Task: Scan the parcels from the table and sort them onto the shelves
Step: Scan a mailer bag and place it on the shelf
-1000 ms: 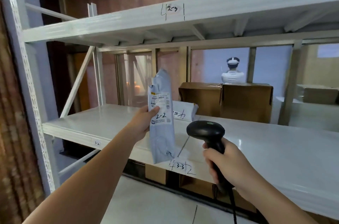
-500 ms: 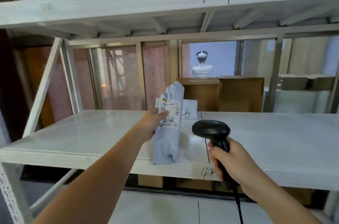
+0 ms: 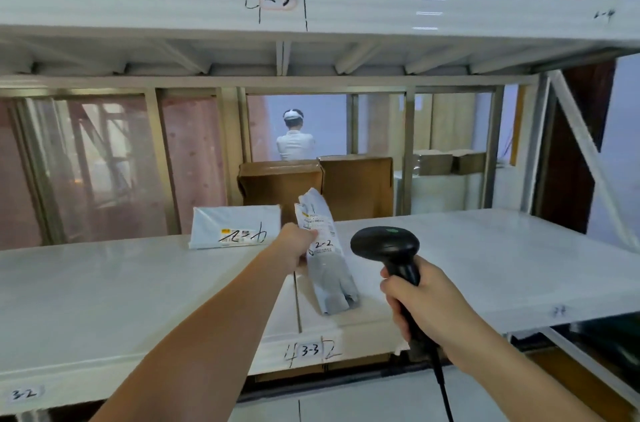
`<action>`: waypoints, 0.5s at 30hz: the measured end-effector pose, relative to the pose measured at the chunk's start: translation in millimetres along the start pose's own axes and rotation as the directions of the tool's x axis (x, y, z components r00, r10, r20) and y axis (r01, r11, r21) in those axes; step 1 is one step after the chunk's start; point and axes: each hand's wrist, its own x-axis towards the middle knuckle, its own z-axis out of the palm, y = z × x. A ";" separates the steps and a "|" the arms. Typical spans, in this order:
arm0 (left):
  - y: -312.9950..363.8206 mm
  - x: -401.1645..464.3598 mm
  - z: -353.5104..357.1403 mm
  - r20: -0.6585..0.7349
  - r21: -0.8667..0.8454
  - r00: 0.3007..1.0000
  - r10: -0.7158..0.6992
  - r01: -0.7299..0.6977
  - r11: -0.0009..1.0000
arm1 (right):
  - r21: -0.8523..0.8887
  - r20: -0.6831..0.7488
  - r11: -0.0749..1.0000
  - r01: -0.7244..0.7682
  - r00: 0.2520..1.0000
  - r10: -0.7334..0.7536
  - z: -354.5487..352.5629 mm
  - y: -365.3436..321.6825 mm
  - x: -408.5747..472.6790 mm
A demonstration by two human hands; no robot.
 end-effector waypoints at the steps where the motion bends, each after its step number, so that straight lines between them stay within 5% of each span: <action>1: -0.1 4.7 4.8 -0.025 0.017 1.000 -0.001 0.002 1.000 | 0.001 -0.007 1.000 0.002 1.000 -0.002 -5.7 0.8 1.7; 7: -9.5 18.9 5.2 -0.192 0.318 0.975 0.115 -0.049 0.947 | -0.012 0.004 1.000 0.000 1.000 0.000 -24.6 8.2 7.2; 15: -2.5 8.5 -15.5 -0.221 0.602 0.949 0.226 -0.049 0.797 | 0.001 0.055 1.000 0.013 0.998 -0.013 -20.2 11.7 18.7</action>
